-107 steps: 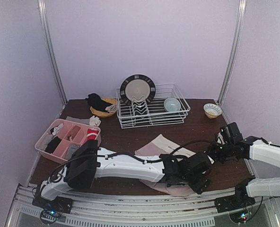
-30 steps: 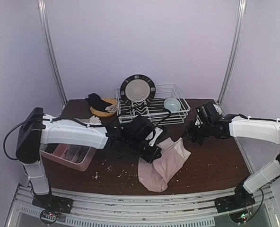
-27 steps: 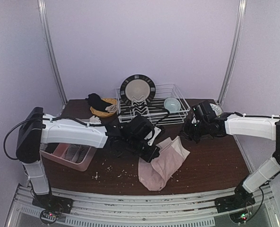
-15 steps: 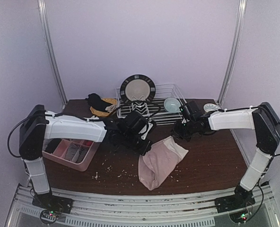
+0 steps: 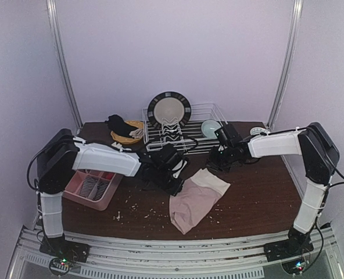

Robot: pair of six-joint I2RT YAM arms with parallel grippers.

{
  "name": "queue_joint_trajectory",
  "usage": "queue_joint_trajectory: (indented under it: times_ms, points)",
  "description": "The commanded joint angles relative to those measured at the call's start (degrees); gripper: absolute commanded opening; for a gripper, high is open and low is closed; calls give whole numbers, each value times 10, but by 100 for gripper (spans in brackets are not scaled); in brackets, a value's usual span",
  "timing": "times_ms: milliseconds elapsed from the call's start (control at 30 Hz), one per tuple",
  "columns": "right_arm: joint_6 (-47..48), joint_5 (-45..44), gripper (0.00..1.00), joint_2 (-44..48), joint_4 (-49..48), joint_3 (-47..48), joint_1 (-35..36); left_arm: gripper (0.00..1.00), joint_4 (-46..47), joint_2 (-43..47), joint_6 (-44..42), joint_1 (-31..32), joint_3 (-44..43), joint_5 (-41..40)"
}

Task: Roll the underwear
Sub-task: Fold the underwear at the center of the board, then move the underwear to the center of the board.

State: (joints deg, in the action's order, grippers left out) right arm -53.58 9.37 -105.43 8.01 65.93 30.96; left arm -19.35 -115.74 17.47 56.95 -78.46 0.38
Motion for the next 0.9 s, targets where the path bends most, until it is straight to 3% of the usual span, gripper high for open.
queue_joint_trajectory:
  times_ms: [0,100,200,333,500,567,600,700,733,767,867]
  points:
    - [39,3,37,5,21,28,1,36,-33,0,-6,-4,-15,2]
    - [58,2,52,37,30,20,4,61,-37,27,-3,-3,-4,5]
    - [91,-5,56,83,58,16,13,94,-38,73,1,2,24,-6]
    - [154,-16,51,131,70,-20,61,98,-20,148,5,20,71,-37]
    - [163,-13,25,125,26,-81,120,97,81,147,12,30,98,32]
    - [157,-15,19,124,5,-103,138,83,103,117,12,30,89,68]
    - [157,-18,17,124,-8,-115,150,70,104,100,14,30,81,78]
    - [159,-32,14,116,-17,-132,170,20,86,50,22,30,44,91]
    - [158,-36,13,111,-17,-135,172,8,81,37,26,30,38,89]
    - [155,-38,12,106,-15,-140,174,0,80,27,30,30,38,87]
    - [140,-46,10,108,-19,-164,181,0,85,15,46,30,56,79]
